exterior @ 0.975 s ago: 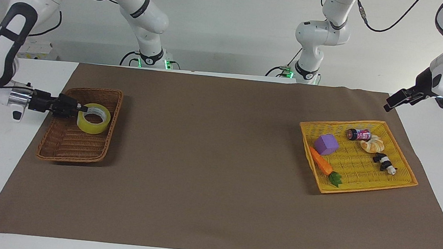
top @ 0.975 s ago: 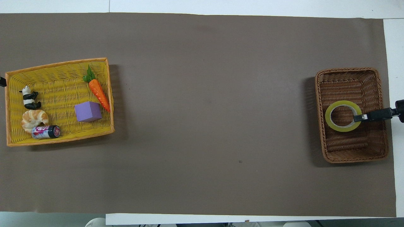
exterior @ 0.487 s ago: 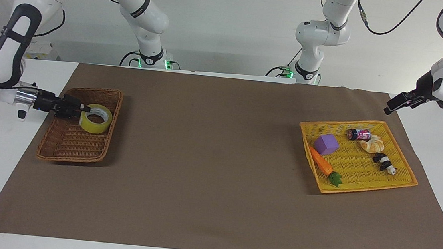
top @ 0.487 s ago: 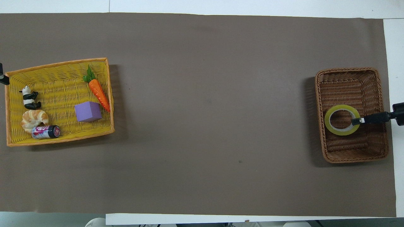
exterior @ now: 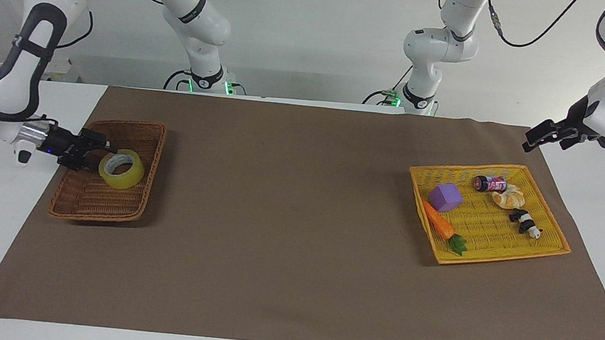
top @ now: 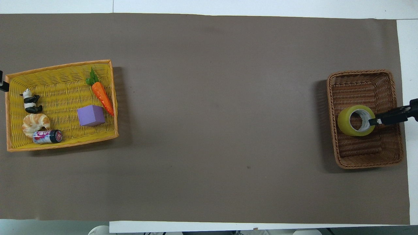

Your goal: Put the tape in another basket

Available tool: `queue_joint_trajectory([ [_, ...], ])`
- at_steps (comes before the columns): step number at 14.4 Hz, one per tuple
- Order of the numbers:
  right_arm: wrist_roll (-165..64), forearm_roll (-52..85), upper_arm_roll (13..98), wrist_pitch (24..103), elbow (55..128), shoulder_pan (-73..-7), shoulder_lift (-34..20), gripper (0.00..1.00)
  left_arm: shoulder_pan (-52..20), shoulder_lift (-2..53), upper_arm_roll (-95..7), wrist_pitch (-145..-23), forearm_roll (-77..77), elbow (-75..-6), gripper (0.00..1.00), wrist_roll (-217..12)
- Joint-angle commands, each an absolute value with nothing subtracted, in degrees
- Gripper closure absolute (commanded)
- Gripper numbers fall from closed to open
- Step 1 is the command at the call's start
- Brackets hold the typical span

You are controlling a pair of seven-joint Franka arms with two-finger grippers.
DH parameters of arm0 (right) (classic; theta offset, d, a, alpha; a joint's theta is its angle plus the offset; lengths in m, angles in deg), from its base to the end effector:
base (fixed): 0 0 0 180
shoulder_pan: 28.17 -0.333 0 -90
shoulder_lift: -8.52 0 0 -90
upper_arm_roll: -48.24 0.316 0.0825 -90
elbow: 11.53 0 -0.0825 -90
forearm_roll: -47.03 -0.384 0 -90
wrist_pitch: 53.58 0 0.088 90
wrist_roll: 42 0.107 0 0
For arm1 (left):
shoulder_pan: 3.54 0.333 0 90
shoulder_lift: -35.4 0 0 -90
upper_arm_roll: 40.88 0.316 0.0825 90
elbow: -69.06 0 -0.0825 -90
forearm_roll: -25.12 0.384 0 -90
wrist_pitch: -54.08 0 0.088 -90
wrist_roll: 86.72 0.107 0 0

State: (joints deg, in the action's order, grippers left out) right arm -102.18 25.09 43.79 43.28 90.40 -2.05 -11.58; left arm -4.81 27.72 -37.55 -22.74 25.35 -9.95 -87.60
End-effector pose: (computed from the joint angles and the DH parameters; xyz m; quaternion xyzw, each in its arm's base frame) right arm 0.5303 -0.2682 0.3389 -0.9451 -0.1838 0.0313 0.2683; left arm 0.5706 0.0185 0.6193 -0.9959 -0.0259 0.0860 0.0050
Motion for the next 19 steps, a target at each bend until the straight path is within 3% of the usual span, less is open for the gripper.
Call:
queue_joint_trajectory([
  [1, -96.4, 36.4, 43.8, 48.1, 91.2, -10.0, -2.4, 0.0, -5.6, 27.1, -36.9, -21.2, 25.1, -8.6, 0.0, -86.7],
  [4, -83.1, 40.8, 43.9, 47.0, 91.0, -15.1, 4.5, 0.0, -5.5, 26.6, -36.9, -20.2, 25.0, -7.6, 0.0, -86.8],
  [8, -63.5, 46.6, 44.0, 36.3, 87.5, -21.7, 10.0, 0.0, -6.6, 26.3, -37.1, -21.0, 25.6, -7.0, 0.0, -86.8],
  [12, -54.5, 48.2, 44.2, 27.4, 79.3, -26.4, 9.8, 0.0, -6.7, 25.6, -37.0, -21.9, 25.6, -6.9, 0.0, -86.8],
  [15, -49.2, 48.3, 46.9, 25.4, 79.1, -27.0, 11.2, 0.0, -6.6, 24.2, -37.1, -21.9, 26.5, -5.8, 0.0, -86.8],
  [17, -48.4, 48.5, 42.1, 25.3, 79.5, -32.5, 11.8, 0.0, -6.7, 23.3, -37.0, -21.5, 26.5, -4.7, 0.0, -86.8],
  [19, -46.3, 48.3, 40.6, 25.4, 79.1, -33.4, 11.5, 0.0, -6.7, 24.1, -37.1, -21.2, 26.6, -5.2, 0.0, -87.1],
])
